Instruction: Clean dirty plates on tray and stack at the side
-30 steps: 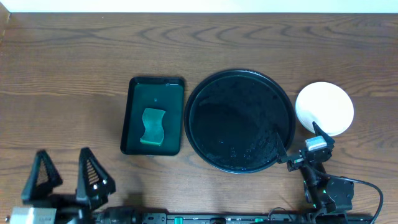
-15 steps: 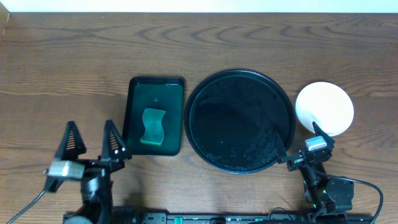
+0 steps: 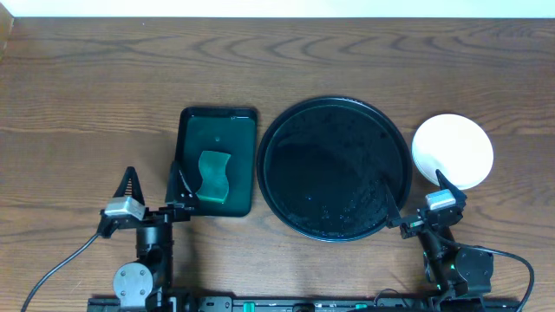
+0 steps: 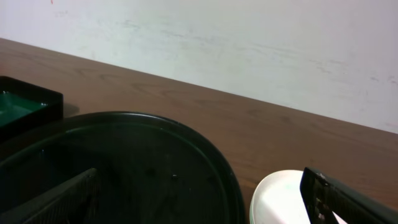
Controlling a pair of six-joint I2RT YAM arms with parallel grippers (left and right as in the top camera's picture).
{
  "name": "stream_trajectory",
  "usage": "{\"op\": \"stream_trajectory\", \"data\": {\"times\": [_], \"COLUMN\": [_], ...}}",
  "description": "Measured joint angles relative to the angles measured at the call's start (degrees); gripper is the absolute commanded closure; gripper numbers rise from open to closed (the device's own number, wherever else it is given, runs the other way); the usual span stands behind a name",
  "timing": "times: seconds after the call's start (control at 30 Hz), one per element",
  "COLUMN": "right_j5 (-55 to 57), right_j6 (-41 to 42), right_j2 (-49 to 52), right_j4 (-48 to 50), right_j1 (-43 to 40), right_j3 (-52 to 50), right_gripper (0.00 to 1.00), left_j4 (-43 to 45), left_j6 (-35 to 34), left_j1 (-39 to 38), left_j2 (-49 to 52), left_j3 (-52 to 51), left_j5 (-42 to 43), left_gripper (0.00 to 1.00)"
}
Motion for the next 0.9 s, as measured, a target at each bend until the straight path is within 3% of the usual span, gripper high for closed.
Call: {"op": "stream_trajectory", "data": {"times": [0.47,0.7,0.9], "right_j5": [0.0,0.0,0.0], "right_j6": [0.0,0.0,0.0], "right_j2": [0.0,0.0,0.0], "right_j4": [0.0,0.0,0.0], "right_j1": [0.0,0.0,0.0], "right_j3": [0.0,0.0,0.0], "right_gripper": [0.01,0.01,0.01], "left_j4": [-1.9,-13.8,-14.8], "left_j6": [0.0,0.1,3.3], "left_j1": [0.0,0.0,0.0], "left_j2": [0.0,0.0,0.2], "left_j3": [-3.1,-3.2,-3.0], "left_j5": [0.0,0.1,1.1], "left_gripper": [0.05,0.05,0.05]}}
